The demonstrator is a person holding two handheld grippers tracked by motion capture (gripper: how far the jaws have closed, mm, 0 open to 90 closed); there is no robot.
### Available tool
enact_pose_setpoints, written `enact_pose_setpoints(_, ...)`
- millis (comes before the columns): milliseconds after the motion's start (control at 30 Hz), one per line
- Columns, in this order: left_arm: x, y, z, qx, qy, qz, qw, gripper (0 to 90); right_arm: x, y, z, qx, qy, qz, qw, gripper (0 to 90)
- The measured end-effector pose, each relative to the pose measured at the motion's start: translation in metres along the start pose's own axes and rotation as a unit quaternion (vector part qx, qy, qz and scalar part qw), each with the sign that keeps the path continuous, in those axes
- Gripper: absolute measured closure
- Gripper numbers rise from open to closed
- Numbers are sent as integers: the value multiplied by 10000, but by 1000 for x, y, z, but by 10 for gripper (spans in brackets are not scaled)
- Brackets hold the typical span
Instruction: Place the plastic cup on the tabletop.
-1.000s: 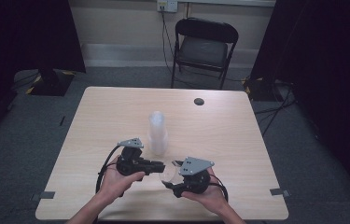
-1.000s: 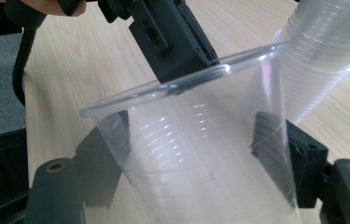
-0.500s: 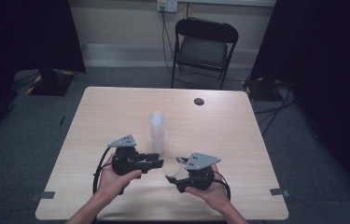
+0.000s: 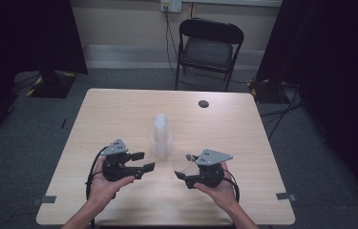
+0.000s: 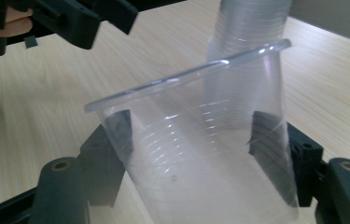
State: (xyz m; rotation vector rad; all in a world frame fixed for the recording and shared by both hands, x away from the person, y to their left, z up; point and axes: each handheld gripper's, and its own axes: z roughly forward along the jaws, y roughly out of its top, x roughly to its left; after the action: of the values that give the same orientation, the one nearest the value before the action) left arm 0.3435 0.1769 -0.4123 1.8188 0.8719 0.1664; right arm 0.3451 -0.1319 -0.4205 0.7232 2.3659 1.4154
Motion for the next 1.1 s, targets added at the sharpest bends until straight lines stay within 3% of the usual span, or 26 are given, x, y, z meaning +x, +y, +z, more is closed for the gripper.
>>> enact_pose_setpoints(167, 8, -9, -5, -13, 256, 34, 9997, 341, -11, -1, 1, -33, -52, 228, 9997, 305)
enact_pose_setpoints(267, 7, -14, -8, 93, 448, 217, 9987, 320, -17, -1, 0, -98, -10, 440, 9990, 305)
enact_pose_setpoints(467, 10, -26, -17, -3, 801, 469, 9957, 271, -27, 2, -4, -200, -188, 623, 9977, 306)
enact_pose_setpoints(667, 17, -39, -19, -29, 953, 444, 9945, 224, -39, 7, -4, -191, -426, 678, 9966, 305)
enact_pose_setpoints(833, 20, -44, -23, -56, 999, 413, 9941, 219, -54, 10, -1, -268, -728, 843, 9934, 306)
enact_pose_setpoints(1100, 27, -46, -28, -171, 1135, 342, 9928, 219, -75, 10, 12, -282, -967, 1089, 9889, 306)
